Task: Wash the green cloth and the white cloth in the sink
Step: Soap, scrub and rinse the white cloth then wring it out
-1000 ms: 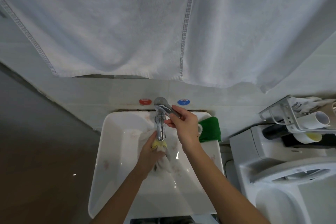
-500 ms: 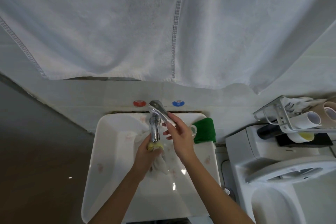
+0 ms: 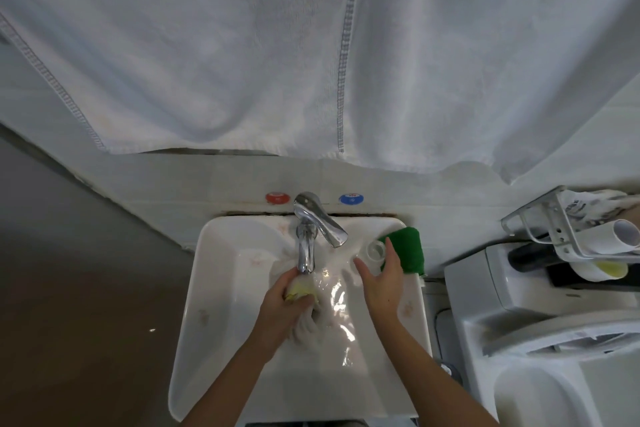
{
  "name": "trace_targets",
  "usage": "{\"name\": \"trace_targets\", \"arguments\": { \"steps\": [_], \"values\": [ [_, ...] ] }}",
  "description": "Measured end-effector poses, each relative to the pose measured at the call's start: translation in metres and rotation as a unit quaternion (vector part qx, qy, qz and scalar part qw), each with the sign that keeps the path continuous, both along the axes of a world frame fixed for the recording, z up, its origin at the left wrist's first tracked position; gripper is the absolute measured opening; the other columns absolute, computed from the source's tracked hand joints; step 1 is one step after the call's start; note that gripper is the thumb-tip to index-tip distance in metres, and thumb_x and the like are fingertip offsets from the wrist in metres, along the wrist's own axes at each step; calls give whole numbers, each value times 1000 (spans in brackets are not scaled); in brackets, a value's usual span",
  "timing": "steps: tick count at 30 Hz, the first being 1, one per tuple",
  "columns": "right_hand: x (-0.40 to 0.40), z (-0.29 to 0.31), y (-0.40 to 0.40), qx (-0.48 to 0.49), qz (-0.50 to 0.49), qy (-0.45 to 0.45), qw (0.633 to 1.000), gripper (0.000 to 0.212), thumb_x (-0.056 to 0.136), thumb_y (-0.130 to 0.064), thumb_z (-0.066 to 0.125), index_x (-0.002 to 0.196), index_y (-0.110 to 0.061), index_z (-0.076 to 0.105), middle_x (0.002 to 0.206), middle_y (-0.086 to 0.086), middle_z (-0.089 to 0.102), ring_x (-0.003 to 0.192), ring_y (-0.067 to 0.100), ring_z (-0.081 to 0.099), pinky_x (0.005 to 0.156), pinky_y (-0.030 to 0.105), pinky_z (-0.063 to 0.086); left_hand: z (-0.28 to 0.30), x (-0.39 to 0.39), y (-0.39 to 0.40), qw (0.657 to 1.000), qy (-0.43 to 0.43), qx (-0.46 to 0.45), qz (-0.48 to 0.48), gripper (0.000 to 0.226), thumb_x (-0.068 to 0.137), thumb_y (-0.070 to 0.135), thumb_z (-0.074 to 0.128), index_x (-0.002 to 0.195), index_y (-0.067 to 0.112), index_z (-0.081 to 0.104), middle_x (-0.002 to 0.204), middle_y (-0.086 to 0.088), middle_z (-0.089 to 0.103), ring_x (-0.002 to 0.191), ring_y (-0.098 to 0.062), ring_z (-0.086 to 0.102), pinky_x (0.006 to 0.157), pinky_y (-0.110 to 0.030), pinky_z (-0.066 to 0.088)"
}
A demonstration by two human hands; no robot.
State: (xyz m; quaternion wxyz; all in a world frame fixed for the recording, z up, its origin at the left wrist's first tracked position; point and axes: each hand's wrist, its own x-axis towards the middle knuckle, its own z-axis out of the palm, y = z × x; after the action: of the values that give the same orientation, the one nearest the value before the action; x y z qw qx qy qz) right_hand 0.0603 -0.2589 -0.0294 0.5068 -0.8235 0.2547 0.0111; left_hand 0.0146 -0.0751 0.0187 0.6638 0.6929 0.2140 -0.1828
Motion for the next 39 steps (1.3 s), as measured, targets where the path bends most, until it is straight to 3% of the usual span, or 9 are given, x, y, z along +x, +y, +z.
{"name": "trace_targets", "arguments": {
  "steps": [4,7,12,14,17,21,26,32,39],
  "values": [
    [11,2,-1,58,-37,-22,997,30,87,-16,71,112,-22,55,102,-5,59,103,16,55,90,27,42,6,-5,4,1000,-8,0,-4,48,84,2,67,124,29,58,111,12,64,91,5,62,74,-12,48],
    [11,7,-3,66,-34,-39,996,25,86,-13,72,97,-27,55,89,-16,58,85,3,56,85,26,44,11,-8,5,1000,-6,-3,-5,49,84,3,66,122,32,57,112,16,63,95,4,62,77,-14,49],
    [-10,16,-11,106,-16,-53,993,30,84,-18,74,110,-8,64,101,4,68,96,18,63,89,33,52,14,-19,7,1000,1,15,-24,48,84,4,67,119,36,58,115,12,61,101,-4,60,82,-19,50],
    [-21,30,-12,126,1,-77,989,22,84,-14,73,105,-12,65,97,0,69,90,8,63,83,26,52,16,-27,8,999,9,12,-34,47,84,3,67,119,33,59,116,7,62,99,-7,62,85,-23,52],
    [-37,54,-8,143,40,-128,981,20,81,-11,76,91,-22,63,85,-6,67,80,1,63,74,16,49,21,-38,8,999,4,8,-39,46,83,1,67,118,30,60,115,7,63,91,2,63,77,-15,50],
    [-52,80,3,137,97,-182,969,30,66,-39,71,91,-26,61,88,-5,66,83,2,62,75,11,47,36,-41,5,998,-26,16,-49,46,82,-2,67,114,30,60,115,16,59,90,9,60,73,-7,46],
    [-57,98,5,146,168,-186,957,33,68,-42,68,98,-29,62,95,-5,67,90,4,63,79,13,47,59,-38,2,994,-83,31,-61,47,83,1,67,116,33,58,118,21,56,101,13,55,76,-3,43],
    [-55,119,0,20,338,-132,932,35,72,-55,68,105,-47,59,103,-23,67,97,5,61,82,17,47,79,-37,-1,991,-118,15,-62,51,84,4,66,119,39,55,121,17,58,102,10,57,82,-11,47],
    [-59,147,-1,-205,456,-117,858,63,75,-72,54,125,-32,60,101,-12,69,79,-1,49,74,24,46,83,-44,-3,990,-121,3,-72,56,85,4,66,131,31,49,121,8,60,97,5,61,77,-11,48]
  ]
}}
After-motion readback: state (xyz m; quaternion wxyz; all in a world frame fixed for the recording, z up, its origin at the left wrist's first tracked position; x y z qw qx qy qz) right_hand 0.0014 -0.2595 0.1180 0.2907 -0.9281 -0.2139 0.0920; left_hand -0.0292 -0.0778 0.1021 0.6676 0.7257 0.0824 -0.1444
